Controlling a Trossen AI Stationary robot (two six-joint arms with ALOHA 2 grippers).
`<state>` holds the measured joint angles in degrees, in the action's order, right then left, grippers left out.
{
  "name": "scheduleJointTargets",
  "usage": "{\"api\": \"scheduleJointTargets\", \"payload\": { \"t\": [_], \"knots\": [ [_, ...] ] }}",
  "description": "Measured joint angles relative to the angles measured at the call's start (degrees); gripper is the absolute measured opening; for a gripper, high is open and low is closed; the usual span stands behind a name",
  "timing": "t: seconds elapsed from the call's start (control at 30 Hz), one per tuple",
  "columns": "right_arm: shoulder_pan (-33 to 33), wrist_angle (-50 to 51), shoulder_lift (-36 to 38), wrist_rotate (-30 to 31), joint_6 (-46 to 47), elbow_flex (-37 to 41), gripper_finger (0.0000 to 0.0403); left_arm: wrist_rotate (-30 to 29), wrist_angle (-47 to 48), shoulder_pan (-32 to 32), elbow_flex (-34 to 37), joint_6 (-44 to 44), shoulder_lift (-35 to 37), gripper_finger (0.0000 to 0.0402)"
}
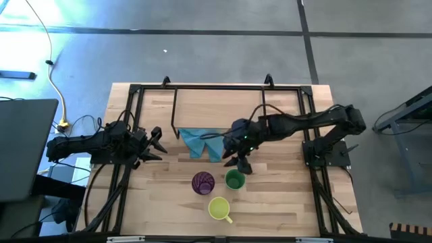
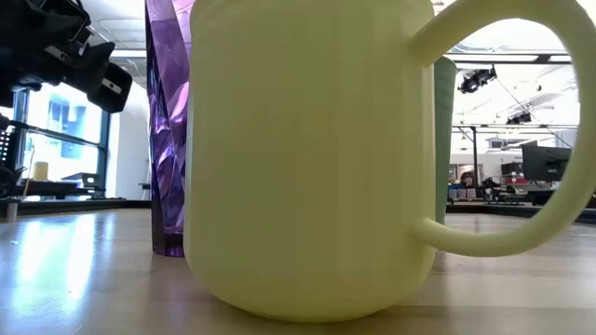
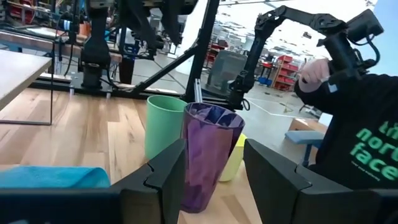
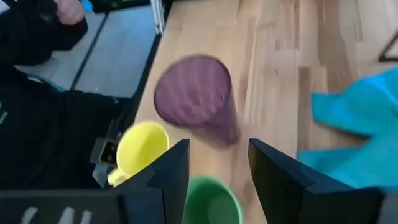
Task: Stack small to large cups/mugs on shelf
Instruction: Put the purple cup on the shelf
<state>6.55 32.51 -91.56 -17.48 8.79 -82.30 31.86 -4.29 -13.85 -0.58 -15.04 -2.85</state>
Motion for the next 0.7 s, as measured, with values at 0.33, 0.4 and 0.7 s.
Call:
{"api": "scheduleJointTargets", "payload": {
  "t": [0.33, 0.4, 0.7],
  "knots": [
    [1.00, -11.94, -1.47, 0.31, 5.32, 0.04, 0.0155, 0.00, 0.02, 0.00, 0.00, -1.70, -0.05, 0.0150],
    [1.63, -12.51, -2.10, 0.26, 3.43, 0.04, 0.0155, 0.00, 0.02, 0.00, 0.00, -1.25, -0.07, 0.0150],
    [3.39, -14.02, -6.61, 0.09, -6.07, 0.07, 0.0155, -0.42, 0.14, 0.00, 0.00, -0.31, -2.02, 0.0150]
  ]
}}
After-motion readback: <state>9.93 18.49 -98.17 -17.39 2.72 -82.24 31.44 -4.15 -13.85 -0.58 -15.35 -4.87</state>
